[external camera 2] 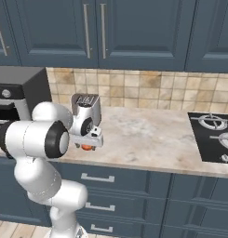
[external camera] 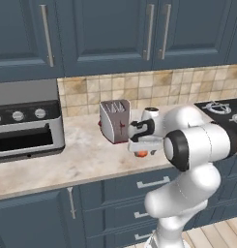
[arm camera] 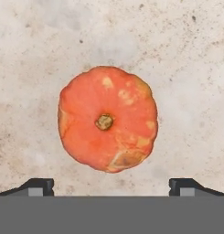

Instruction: Place the eggplant and squash inside the fridge drawer. Close the drawer after placing the vegetables.

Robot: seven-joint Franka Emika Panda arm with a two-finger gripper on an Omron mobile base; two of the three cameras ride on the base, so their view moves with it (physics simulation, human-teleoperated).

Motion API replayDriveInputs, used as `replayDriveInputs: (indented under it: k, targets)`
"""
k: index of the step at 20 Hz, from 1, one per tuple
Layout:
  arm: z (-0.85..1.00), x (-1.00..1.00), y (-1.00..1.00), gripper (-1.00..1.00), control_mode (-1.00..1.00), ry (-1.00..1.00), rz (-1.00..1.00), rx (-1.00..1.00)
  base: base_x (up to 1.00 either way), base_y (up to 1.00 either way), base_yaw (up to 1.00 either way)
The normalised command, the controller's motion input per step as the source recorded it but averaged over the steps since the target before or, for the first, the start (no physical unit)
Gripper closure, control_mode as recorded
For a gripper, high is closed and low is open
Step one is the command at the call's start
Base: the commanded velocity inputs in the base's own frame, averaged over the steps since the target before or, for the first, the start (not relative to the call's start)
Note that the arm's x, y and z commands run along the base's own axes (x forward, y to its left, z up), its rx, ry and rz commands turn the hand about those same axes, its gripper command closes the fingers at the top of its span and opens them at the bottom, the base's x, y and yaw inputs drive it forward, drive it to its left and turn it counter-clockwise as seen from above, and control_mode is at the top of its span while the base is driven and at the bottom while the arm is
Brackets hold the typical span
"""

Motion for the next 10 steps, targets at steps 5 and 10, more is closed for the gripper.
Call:
replayDriveInputs:
  k: [5,10]
  targets:
    - [-0.14,0.34,0.04,-1.0,-1.0,0.0,0.03,0.02,0.0,0.0,0.0]
    - [-0.24,0.26,0.01,-1.0,-1.0,0.0,0.01,0.0,0.0,0.0,0.0]
